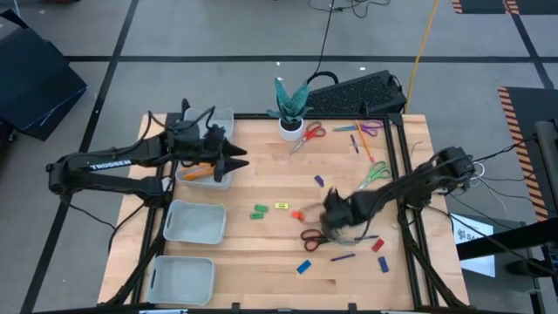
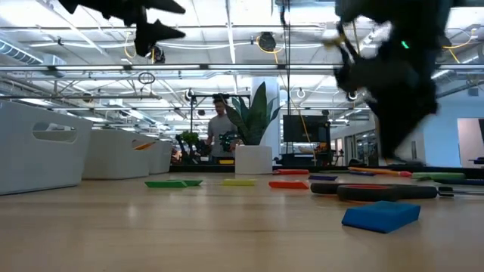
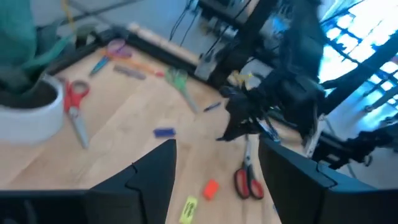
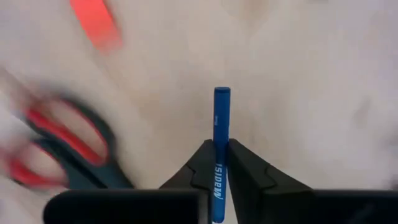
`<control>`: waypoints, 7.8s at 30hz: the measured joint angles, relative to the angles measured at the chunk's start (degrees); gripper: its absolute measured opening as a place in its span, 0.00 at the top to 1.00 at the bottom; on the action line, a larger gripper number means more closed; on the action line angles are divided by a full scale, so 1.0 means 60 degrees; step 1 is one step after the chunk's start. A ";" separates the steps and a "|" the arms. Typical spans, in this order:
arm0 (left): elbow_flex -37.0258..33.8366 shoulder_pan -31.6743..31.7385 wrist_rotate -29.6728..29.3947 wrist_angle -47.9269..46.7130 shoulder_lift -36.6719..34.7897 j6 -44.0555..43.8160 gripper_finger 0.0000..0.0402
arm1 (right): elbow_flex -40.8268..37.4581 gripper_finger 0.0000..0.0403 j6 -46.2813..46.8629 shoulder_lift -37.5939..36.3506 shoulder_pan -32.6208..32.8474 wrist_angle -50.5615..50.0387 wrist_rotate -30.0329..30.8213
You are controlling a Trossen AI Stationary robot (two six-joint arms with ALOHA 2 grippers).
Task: Sort crayons/erasers/pens/pencils in bins
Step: Put the blue crayon into the top gray bin
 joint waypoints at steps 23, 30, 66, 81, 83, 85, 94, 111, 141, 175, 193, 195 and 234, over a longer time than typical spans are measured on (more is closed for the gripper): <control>0.1500 -0.0871 0.0828 0.5013 0.3297 0.1051 0.33 | 0.0222 0.96 -0.8154 -0.2724 -0.2732 1.2238 0.0709; 0.2688 -0.0871 0.1224 0.4984 0.4716 0.1630 0.33 | 0.0222 0.96 -0.8660 -0.2728 -0.2730 1.2270 0.0697; 0.3027 0.3289 -0.0857 -0.4779 0.3114 0.2601 0.93 | 0.1081 0.39 -0.8663 -0.3353 -0.2996 0.5222 0.1025; 0.3013 0.6731 -0.3663 -0.7012 0.5883 0.1661 0.92 | 0.1096 0.38 -0.8111 -0.2602 -0.3017 0.3697 0.0958; 0.3013 0.6786 -0.3806 -0.6994 0.6373 0.1646 0.92 | 0.1096 0.38 -0.7959 -0.2502 -0.2948 0.3102 0.0913; 0.3013 0.6842 -0.3887 -0.6908 0.6801 0.1632 0.91 | 0.1096 0.38 -0.7912 -0.2432 -0.2896 0.2513 0.0705; 0.3013 0.6910 -0.3876 -0.6929 0.7449 0.1810 0.65 | 0.0869 0.38 -0.6784 -0.2218 -0.2324 -0.0824 -0.0071; 0.3013 0.5740 -0.0248 -0.4984 0.3921 0.3246 0.36 | -0.1955 0.41 -0.1956 -0.2211 -0.2044 -0.2864 -0.2017; 0.3013 0.3650 0.1257 -0.1768 0.1897 0.2433 0.36 | -0.2632 0.95 -0.3722 -0.2209 -0.2412 -0.1005 -0.1914; 0.2998 0.0140 0.2153 0.3459 0.3640 0.1127 0.36 | 0.0735 0.96 -0.8042 -0.2250 -0.3602 1.0497 -0.0752; 0.3002 -0.0157 0.1765 0.4685 0.4793 0.0486 0.83 | 0.0730 0.96 -0.8140 -0.2254 -0.3577 1.0366 -0.0502; 0.3002 -0.0074 0.1787 0.4645 0.4738 0.0418 0.93 | 0.0727 0.95 -0.8135 -0.2254 -0.3581 1.0389 -0.0491; 0.3013 0.7350 -0.4421 -0.4848 0.7006 0.3267 0.94 | 0.4370 0.48 -0.7483 -0.0042 -0.3559 0.1286 -0.0567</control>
